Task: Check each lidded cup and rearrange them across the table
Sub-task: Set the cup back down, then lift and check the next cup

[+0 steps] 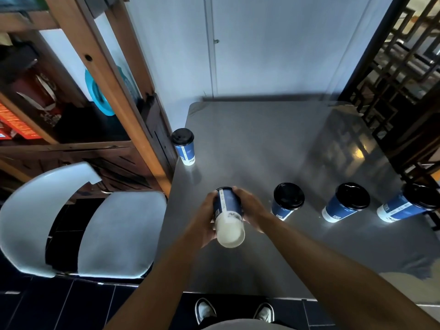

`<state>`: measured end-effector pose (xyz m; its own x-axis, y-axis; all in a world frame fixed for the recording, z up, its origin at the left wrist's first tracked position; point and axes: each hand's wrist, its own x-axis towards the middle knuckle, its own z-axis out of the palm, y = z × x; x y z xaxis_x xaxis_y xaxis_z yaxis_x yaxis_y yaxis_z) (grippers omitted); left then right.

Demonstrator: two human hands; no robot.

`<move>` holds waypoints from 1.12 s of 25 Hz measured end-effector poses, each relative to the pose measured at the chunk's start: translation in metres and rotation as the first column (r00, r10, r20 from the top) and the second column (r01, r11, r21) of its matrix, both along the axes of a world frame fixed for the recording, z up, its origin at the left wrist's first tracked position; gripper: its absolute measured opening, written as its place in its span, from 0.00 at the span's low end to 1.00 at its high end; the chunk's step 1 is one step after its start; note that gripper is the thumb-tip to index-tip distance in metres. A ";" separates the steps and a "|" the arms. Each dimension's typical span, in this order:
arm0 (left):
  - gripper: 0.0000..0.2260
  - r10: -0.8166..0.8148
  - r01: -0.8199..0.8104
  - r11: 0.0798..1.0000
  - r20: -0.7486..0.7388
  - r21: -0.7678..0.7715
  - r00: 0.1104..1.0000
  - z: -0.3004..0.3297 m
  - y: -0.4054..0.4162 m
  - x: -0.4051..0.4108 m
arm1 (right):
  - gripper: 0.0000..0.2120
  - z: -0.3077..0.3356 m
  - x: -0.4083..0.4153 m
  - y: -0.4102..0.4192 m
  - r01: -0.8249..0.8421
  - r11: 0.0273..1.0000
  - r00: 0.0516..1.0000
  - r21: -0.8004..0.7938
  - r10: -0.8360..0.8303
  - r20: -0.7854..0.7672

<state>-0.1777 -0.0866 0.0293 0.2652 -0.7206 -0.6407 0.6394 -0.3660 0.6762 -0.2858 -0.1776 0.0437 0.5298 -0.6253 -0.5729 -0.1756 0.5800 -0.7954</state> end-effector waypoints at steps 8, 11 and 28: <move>0.15 -0.198 0.190 0.979 0.548 0.072 0.812 0.001 0.022 0.001 | 0.21 0.015 -0.003 -0.001 -0.161 0.958 0.987 -0.236 0.162 -0.016; 0.20 -0.162 0.188 0.982 0.586 0.018 0.794 -0.009 0.024 -0.005 | 0.16 0.013 -0.002 0.000 -0.155 0.936 0.987 -0.315 0.132 -0.095; 0.29 -0.154 0.178 0.984 0.510 0.001 0.847 -0.042 0.025 -0.007 | 0.26 0.000 -0.018 -0.004 -0.147 0.925 0.987 -0.350 0.115 -0.110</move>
